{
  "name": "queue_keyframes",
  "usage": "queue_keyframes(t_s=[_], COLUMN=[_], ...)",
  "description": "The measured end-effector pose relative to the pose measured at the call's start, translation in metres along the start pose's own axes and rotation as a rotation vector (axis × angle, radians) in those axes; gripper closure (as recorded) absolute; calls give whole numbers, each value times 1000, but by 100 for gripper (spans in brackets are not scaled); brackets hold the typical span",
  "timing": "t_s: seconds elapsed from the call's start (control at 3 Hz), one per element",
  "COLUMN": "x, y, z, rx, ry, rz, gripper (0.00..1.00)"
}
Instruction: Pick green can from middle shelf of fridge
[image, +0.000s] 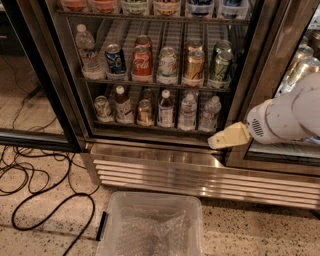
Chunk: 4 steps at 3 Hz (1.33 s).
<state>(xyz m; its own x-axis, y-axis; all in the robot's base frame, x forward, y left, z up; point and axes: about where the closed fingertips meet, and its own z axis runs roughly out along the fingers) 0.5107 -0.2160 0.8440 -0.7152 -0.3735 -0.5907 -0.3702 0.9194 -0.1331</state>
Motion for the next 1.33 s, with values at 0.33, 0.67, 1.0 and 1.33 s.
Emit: queue_keyframes(t_s=[0.33, 0.67, 1.0, 1.33], x=[-11, -24, -26, -26], y=[3, 1, -5, -5], z=[35, 59, 58, 58], rx=[28, 80, 103, 103], ry=[-53, -76, -84, -84], rz=[64, 81, 124, 124], gripper=[0, 0, 0, 0])
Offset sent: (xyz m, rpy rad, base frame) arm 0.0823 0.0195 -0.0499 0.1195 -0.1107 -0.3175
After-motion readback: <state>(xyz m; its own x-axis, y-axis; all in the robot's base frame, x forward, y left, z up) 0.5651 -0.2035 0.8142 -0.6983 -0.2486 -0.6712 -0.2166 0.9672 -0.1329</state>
